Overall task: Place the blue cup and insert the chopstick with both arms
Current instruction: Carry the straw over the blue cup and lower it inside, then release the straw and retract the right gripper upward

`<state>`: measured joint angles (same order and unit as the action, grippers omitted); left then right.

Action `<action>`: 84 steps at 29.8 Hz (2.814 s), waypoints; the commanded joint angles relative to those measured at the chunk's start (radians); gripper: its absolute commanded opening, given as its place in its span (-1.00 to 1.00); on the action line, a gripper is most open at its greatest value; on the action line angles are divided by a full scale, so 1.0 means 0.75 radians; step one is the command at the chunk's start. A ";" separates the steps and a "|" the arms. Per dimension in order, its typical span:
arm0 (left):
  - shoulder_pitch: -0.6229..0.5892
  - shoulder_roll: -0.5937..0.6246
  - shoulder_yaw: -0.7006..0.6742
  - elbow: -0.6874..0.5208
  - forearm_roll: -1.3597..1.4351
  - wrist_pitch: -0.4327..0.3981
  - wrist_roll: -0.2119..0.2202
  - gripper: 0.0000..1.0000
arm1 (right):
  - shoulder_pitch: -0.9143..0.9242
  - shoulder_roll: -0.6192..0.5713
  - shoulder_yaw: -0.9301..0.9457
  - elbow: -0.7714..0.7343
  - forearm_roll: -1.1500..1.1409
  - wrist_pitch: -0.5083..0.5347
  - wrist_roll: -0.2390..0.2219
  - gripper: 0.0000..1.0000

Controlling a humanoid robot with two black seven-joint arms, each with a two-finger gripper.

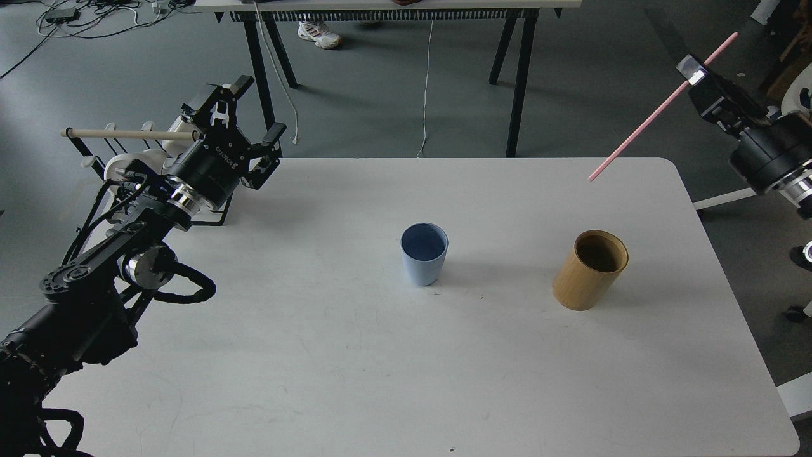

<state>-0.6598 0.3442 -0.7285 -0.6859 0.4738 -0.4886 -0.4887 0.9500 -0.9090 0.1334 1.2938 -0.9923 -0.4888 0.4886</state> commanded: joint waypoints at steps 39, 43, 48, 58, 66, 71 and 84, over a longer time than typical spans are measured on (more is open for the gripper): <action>0.092 0.003 -0.004 0.043 -0.002 0.000 0.000 0.83 | 0.143 0.960 -0.481 -0.682 -0.015 0.000 0.000 -0.88; 0.092 0.003 -0.006 0.043 -0.002 0.000 0.000 0.83 | 0.147 0.979 -0.479 -0.680 -0.013 0.000 0.000 0.26; 0.092 0.003 -0.006 0.043 -0.002 0.000 0.000 0.83 | 0.149 0.983 -0.468 -0.674 -0.010 0.000 0.000 0.75; 0.092 0.003 -0.008 0.043 -0.002 0.000 0.000 0.83 | 0.159 0.891 -0.152 -0.555 0.022 0.000 0.000 0.84; 0.090 -0.005 -0.010 0.041 -0.043 0.000 0.000 0.83 | 0.149 0.558 0.163 -0.212 0.500 0.000 0.000 0.83; 0.078 -0.003 -0.012 0.039 -0.077 0.000 0.000 0.84 | 0.081 0.359 0.288 -0.028 0.919 0.000 0.000 0.82; 0.060 0.011 -0.016 0.023 -0.092 0.000 0.000 0.83 | -0.152 0.208 0.350 -0.191 1.190 1.142 0.000 0.94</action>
<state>-0.6146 0.3509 -0.7395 -0.6689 0.4076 -0.4887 -0.4887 0.8495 -0.7515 0.3973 1.2133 -0.1009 0.1982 0.4886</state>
